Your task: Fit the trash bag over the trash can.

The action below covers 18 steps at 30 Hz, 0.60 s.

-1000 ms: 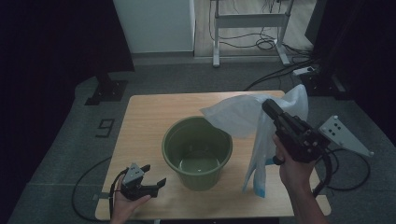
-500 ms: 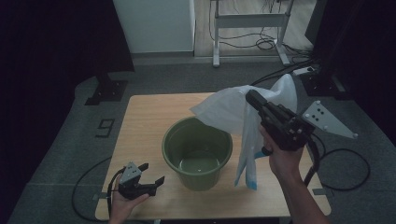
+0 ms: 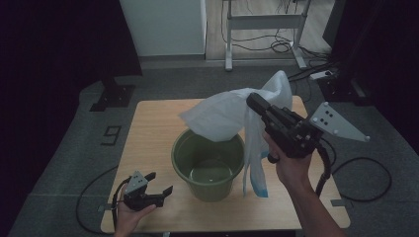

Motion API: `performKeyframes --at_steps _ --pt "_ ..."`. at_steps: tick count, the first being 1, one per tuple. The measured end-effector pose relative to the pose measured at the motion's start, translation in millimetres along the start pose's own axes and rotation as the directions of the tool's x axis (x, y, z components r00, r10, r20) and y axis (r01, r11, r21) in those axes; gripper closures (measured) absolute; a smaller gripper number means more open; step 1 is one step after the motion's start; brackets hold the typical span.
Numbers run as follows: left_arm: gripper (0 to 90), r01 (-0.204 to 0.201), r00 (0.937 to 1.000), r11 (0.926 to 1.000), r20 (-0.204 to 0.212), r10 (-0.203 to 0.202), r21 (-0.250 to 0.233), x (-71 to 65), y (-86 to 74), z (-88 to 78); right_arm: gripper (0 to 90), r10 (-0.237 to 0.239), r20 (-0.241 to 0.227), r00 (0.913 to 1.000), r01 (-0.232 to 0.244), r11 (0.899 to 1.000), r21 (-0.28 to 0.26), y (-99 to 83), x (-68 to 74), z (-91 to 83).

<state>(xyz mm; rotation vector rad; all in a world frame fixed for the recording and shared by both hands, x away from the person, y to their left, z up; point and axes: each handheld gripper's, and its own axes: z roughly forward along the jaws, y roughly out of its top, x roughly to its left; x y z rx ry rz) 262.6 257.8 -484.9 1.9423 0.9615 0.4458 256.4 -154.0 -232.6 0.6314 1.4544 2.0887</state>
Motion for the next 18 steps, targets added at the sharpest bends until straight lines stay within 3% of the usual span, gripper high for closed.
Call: performKeyframes --at_steps 5,18 --pt "14.4 -0.006 1.0 1.0 0.002 0.006 0.001 -1.8 0.8 1.2 89.6 -0.004 0.006 1.0 0.004 1.0 0.006 -2.7 0.4 -6.2" --pt "14.4 -0.015 0.9999 0.9998 0.007 0.015 0.013 -5.0 1.3 4.8 89.5 0.059 0.074 0.9955 -0.066 0.993 0.094 -49.3 -32.7 -27.7"
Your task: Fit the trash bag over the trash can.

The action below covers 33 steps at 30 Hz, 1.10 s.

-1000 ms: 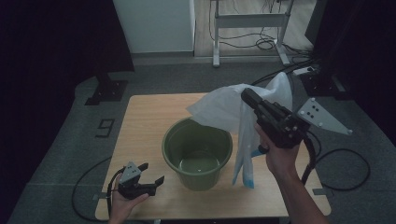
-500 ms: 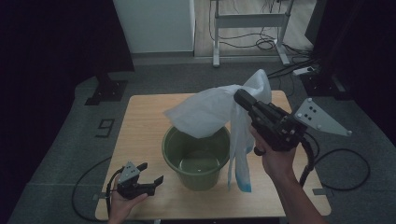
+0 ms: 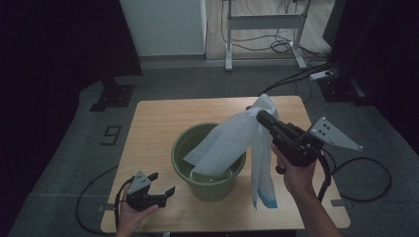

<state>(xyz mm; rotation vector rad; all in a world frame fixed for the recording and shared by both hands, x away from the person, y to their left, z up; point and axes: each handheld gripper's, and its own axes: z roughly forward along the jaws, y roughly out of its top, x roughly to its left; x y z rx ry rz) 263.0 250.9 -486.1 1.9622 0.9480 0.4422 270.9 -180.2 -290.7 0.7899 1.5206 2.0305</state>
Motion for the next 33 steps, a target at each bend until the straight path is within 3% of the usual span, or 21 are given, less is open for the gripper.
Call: performKeyframes --at_steps 11,23,29,33 --pt "16.7 0.021 0.9994 0.9992 0.028 -0.02 -0.035 -3.5 6.7 -13.6 89.5 0.033 0.011 0.9994 -0.034 0.995 0.089 -41.8 -9.6 -4.2" --pt "19.5 0.004 0.9999 0.9948 0.011 -0.003 -0.101 -25.1 32.8 -44.7 89.5 0.014 0.026 0.9996 -0.018 0.989 0.149 -64.2 -2.8 -1.5" --pt "20.3 -0.007 0.9998 0.9949 0.016 0.009 -0.101 -34.4 42.5 -47.2 89.4 0.053 0.034 0.998 -0.058 0.984 0.17 -77.1 -5.5 0.8" --pt "21.4 -0.01 0.9997 0.994 0.02 0.013 -0.109 -40.3 51.3 -48.5 89.4 0.053 0.043 0.9977 -0.06 0.981 0.186 -80.7 -4.0 2.7"
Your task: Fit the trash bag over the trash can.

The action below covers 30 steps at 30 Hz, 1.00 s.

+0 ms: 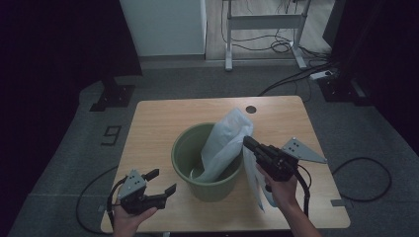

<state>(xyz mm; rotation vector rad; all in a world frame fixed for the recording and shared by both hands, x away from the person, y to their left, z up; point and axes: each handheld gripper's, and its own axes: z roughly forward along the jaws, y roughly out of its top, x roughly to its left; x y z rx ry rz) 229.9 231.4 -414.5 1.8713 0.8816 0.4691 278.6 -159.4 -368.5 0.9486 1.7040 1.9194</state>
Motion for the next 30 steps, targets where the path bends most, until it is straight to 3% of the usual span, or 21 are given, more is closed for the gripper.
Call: performKeyframes --at_steps 17,23,26,30 --pt "23.8 -0.044 0.998 0.999 0.047 0.044 -0.001 -18.4 31.8 13.3 89.2 -0.008 -0.018 0.9998 0.009 0.998 0.065 -4.1 11.2 6.4" --pt "24.4 -0.029 0.9983 0.9995 0.051 0.03 -0.011 -20.9 40.1 20.0 89.2 -0.008 -0.028 0.9996 0.01 0.997 0.076 -1.2 14.8 10.9" --pt "25.6 -0.02 0.997 0.9997 0.075 0.021 -0.017 -20.4 42.8 20.1 89.2 -0.003 -0.031 0.9995 0.006 0.997 0.078 -0.4 15.5 12.7" --pt "25.8 -0.035 0.9965 0.9993 0.075 0.036 -0.015 -21.9 48.9 20.8 89.1 -0.007 -0.036 0.9993 0.01 0.996 0.085 0.6 17.0 14.2"
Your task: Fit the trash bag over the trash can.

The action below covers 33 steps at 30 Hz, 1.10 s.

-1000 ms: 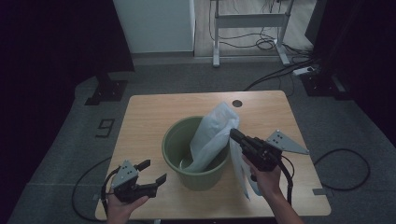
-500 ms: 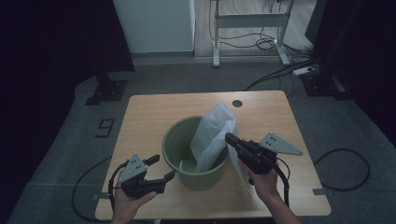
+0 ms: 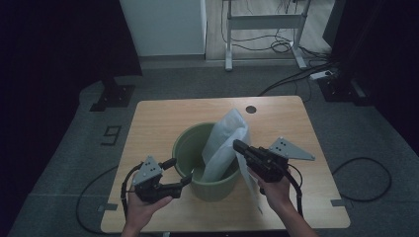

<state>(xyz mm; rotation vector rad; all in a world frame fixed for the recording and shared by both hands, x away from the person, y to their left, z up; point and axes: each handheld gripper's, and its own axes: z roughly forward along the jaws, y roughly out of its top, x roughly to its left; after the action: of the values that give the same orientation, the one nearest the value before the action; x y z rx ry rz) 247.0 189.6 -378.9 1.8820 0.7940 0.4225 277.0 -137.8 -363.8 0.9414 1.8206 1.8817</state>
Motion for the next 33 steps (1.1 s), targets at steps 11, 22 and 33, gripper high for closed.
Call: performKeyframes --at_steps 11,22,33 --pt "26.8 -0.036 0.9971 0.9993 0.068 0.035 0.009 -5.0 31.6 26.5 89.1 -0.003 -0.006 1.0 0.003 1.0 0.003 5.0 3.0 4.4" --pt "30.4 -0.038 0.9961 0.9992 0.081 0.037 0.011 -8.5 42.0 42.5 89.1 0.009 -0.023 0.9997 -0.009 1.0 -0.004 5.9 6.0 8.6" --pt "44.0 -0.031 0.9963 0.9995 0.08 0.031 -0.007 -14.7 48.9 56.8 89.2 0.007 -0.038 0.9993 -0.008 1.0 -0.011 7.5 8.4 10.2"
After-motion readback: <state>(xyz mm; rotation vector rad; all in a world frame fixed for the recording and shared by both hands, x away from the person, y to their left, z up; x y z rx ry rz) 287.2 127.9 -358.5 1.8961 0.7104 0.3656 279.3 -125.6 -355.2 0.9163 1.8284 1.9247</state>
